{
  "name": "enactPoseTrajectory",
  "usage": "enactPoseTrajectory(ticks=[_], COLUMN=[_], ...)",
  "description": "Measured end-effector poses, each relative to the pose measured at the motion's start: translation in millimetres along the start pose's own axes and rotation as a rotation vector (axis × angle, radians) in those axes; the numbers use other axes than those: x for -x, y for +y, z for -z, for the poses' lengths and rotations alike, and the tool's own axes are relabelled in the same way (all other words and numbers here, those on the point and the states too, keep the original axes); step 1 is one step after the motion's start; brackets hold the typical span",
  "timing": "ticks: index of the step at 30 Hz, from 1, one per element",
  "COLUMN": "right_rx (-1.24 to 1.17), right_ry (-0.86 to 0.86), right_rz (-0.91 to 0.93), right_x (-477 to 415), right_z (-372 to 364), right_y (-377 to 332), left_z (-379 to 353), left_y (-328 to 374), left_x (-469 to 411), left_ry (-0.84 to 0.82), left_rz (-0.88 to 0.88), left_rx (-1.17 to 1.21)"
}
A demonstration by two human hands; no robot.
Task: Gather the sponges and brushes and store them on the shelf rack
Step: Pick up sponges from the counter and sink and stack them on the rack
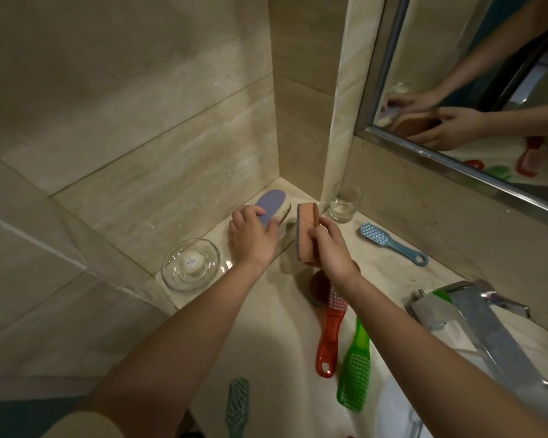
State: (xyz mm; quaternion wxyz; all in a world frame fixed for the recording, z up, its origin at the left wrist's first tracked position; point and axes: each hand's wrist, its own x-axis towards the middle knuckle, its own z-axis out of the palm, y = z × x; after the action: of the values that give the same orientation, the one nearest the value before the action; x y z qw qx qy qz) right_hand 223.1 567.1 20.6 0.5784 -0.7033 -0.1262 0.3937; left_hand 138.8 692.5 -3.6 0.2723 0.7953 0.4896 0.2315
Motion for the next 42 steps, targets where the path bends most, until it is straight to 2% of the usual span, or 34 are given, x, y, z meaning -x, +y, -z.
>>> enactPoseTrajectory(ticks=[2, 4, 10, 14, 17, 20, 24, 30, 35, 42], right_rx=[0.005, -0.012, -0.129, -0.138, -0.187, -0.232, -0.277, -0.321, -0.282, -0.313], right_ry=[0.027, 0.048, 0.203, 0.288, 0.324, 0.384, 0.448, 0.533, 0.602, 0.648], right_rz=[0.006, 0.015, 0.111, 0.177, 0.181, 0.196, 0.238, 0.333, 0.392, 0.467], right_x=[8, 17, 53, 88, 118, 144, 180, 240, 293, 358], right_z=[3, 8, 22, 39, 56, 75, 109, 175, 240, 318], right_y=[-3, -5, -18, -27, -29, -29, -31, -40, -43, -59], left_z=[4, 8, 16, 35, 44, 49, 51, 41, 35, 30], left_y=[8, 18, 54, 76, 92, 113, 147, 206, 261, 316], left_x=[15, 31, 70, 99, 118, 139, 174, 234, 289, 357], left_ry=[0.009, -0.053, -0.287, -0.363, -0.335, -0.319, -0.402, -0.425, -0.52, -0.561], left_rz=[0.012, 0.083, 0.318, 0.162, 0.009, -0.068, -0.095, -0.275, -0.402, -0.676], left_rx=[0.203, 0.38, 0.672, 0.722, 0.699, 0.731, 0.709, 0.555, 0.631, 0.669])
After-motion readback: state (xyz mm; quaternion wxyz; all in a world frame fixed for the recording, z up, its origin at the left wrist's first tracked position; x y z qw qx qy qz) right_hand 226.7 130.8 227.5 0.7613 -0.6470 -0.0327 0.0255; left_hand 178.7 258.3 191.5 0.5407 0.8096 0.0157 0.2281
